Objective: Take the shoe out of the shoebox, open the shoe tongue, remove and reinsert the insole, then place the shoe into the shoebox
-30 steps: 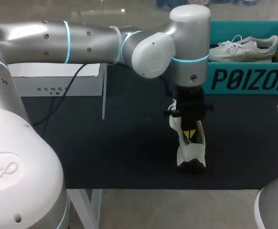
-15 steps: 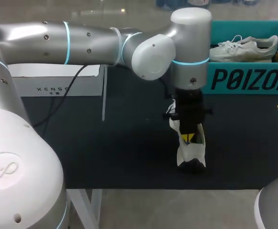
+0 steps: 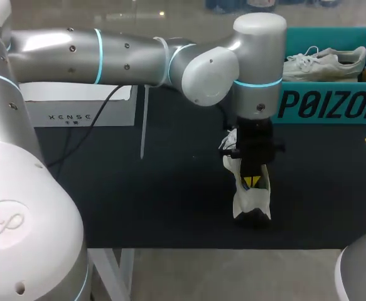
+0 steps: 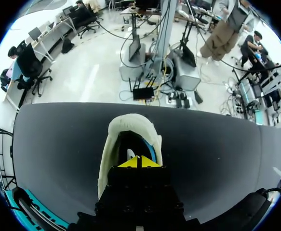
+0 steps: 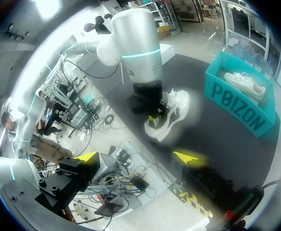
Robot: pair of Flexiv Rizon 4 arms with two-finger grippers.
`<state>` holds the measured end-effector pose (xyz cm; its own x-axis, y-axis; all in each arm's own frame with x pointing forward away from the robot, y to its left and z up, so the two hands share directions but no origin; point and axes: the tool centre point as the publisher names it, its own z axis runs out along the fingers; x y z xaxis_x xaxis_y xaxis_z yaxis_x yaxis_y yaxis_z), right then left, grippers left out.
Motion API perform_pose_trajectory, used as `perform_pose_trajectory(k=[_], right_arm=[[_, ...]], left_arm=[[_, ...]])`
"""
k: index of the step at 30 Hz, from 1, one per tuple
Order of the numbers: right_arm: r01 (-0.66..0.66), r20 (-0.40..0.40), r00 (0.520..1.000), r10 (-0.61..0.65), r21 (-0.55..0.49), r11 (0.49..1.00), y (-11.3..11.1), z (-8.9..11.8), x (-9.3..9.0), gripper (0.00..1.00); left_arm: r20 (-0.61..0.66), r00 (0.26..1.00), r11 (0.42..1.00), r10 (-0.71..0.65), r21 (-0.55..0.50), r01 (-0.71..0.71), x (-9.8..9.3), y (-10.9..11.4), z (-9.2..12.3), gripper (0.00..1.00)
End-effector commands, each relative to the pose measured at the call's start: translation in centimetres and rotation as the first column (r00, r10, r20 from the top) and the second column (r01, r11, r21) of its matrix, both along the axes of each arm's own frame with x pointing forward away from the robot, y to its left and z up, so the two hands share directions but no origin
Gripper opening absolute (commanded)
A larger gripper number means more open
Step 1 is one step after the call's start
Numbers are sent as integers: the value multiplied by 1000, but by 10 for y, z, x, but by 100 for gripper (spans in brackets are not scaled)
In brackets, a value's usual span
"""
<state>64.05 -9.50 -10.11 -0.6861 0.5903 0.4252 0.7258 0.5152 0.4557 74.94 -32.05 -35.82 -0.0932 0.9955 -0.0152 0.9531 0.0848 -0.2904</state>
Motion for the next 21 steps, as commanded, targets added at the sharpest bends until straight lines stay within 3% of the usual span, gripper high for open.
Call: perform_pose_trajectory(k=[1,21], right_arm=[[-2,-6,1000,2,-2,1000,0,1,3,100],[-2,-6,1000,2,-2,1000,0,1,3,100]], left_arm=[[13,1000,1000,4,1,-4,0,7,9,0],[-5,1000,999,-22,31,22,-13,5,-2,0]])
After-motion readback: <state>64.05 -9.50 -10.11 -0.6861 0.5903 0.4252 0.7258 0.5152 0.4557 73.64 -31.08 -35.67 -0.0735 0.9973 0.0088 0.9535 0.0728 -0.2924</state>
